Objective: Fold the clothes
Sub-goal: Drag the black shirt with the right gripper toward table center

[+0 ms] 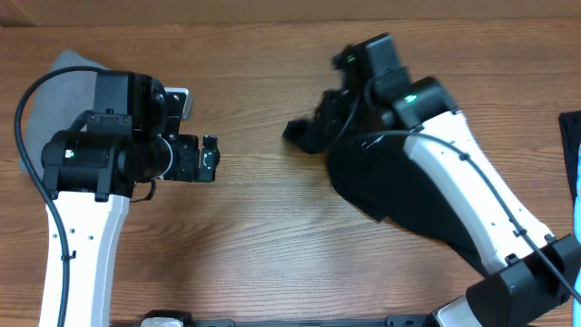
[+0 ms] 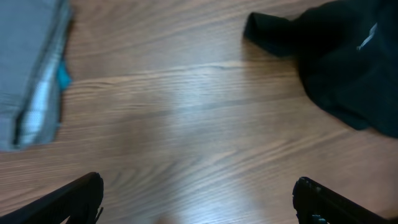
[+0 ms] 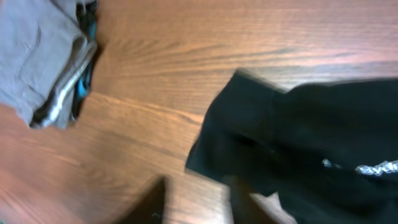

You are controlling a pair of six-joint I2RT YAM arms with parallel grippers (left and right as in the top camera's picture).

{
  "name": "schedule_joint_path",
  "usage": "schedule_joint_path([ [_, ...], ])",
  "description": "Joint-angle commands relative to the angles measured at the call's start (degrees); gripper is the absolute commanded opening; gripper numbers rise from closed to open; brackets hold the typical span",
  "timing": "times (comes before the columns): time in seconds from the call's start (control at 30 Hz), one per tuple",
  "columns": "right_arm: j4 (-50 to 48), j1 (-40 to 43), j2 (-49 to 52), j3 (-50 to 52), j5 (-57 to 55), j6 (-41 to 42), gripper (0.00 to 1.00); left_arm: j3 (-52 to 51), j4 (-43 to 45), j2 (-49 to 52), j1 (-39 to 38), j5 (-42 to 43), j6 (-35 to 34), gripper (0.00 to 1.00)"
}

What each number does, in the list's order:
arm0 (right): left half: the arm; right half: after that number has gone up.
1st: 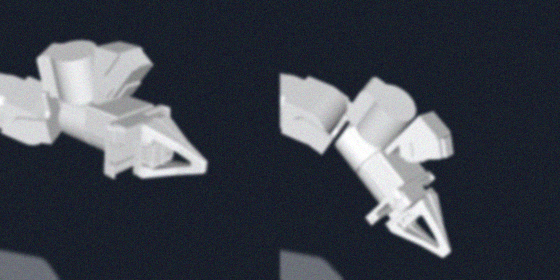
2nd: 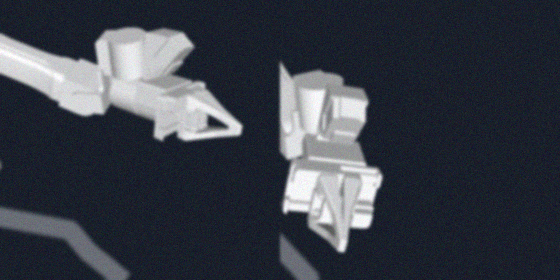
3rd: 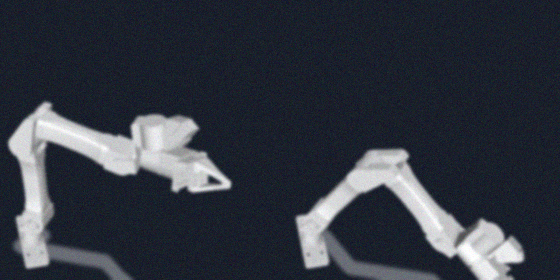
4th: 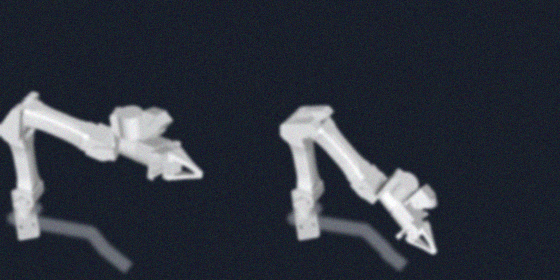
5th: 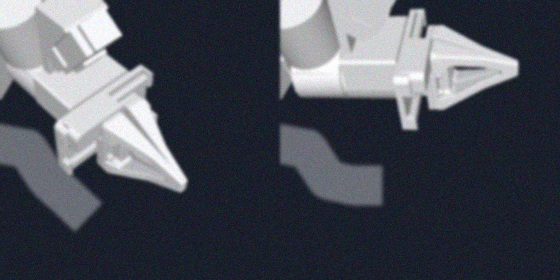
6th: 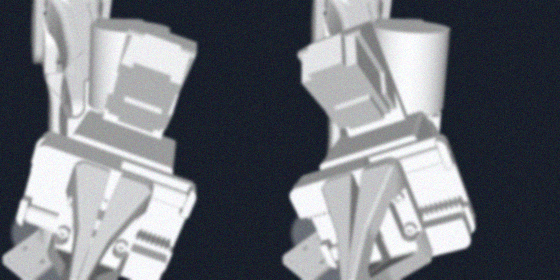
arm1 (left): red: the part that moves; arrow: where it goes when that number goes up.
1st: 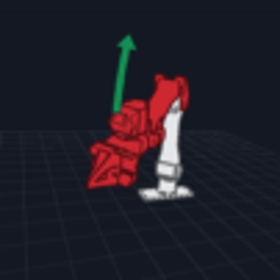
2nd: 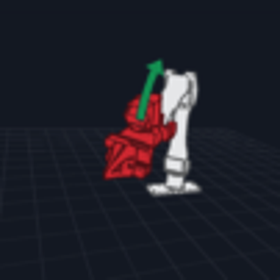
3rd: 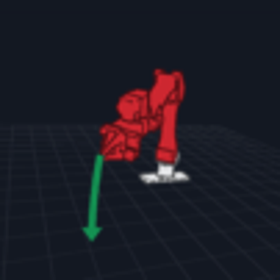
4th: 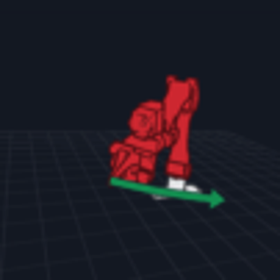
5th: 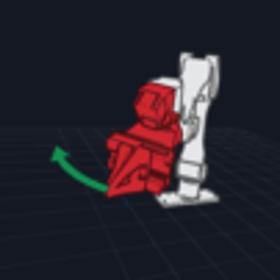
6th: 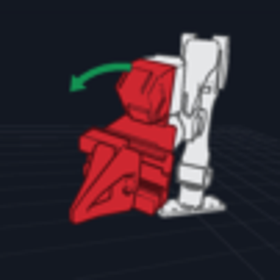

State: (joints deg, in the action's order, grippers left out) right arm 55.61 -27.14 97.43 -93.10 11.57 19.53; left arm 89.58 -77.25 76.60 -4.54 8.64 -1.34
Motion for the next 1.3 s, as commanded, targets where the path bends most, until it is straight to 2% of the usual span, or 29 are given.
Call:
schedule_joint_path([
  [0.0, -0.2, 0.2, -0.5, -0.8, -10.6, 0.6, 0.52, 1.8, -0.3, -1.0, -0.3, -3.5, 0.3, 1.00],
  [0.1, -0.7, 3.8, -0.5, -0.8, -13.0, 1.9, 0.57, 1.8, -0.3, -1.0, -0.3, -3.2, 0.3, 1.00],
  [0.27, -1.3, 15.7, 0.3, -0.8, -12.8, 2.2, 0.60, 1.7, -0.3, -1.0, -0.4, -0.9, 0.3, 1.00],
  [0.53, -1.6, 30.7, 9.1, -0.5, -10.0, 1.4, 0.57, 1.7, 0.7, -1.0, -0.4, 3.1, 0.3, 1.00],
  [0.67, -3.6, 33.5, 14.5, -0.5, -5.0, 0.5, 0.57, 1.7, 1.0, -1.0, -0.4, 3.1, 0.3, 1.00],
  [0.77, -5.9, 33.6, 18.7, -0.5, -0.3, -3.6, 0.68, 1.7, 1.0, -1.0, -0.4, 3.1, 0.2, 1.00],
  [0.93, -6.6, 33.2, 23.5, -0.5, -0.3, -3.5, 0.69, 1.7, 1.0, -1.0, -0.4, 3.7, 0.0, 1.00],
  [0.97, -6.6, 33.2, 24.1, -0.5, 0.3, -3.5, 0.63, 1.7, 1.0, -1.0, -0.4, 3.7, 0.0, 1.00],
  [1.03, -6.4, 33.1, 24.3, -0.5, 3.5, -3.5, 0.33, 1.7, 1.0, -1.0, -0.4, 3.7, 0.0, 1.00],
  [1.1, -6.1, 32.8, 24.2, -0.5, 9.0, -3.6, 0.19, 1.7, 1.1, -1.0, -0.4, 3.7, 0.0, 1.00],
  [1.13, -6.1, 32.5, 24.1, -0.5, 12.2, -4.5, 0.07, 1.7, 1.2, -1.0, -0.4, 3.7, 0.0, 1.00],
  [1.27, -6.0, 29.0, 23.2, -0.5, 21.5, -7.8, 0.04, 1.7, 1.5, -1.0, -0.4, 2.7, 0.2, 1.00],
])
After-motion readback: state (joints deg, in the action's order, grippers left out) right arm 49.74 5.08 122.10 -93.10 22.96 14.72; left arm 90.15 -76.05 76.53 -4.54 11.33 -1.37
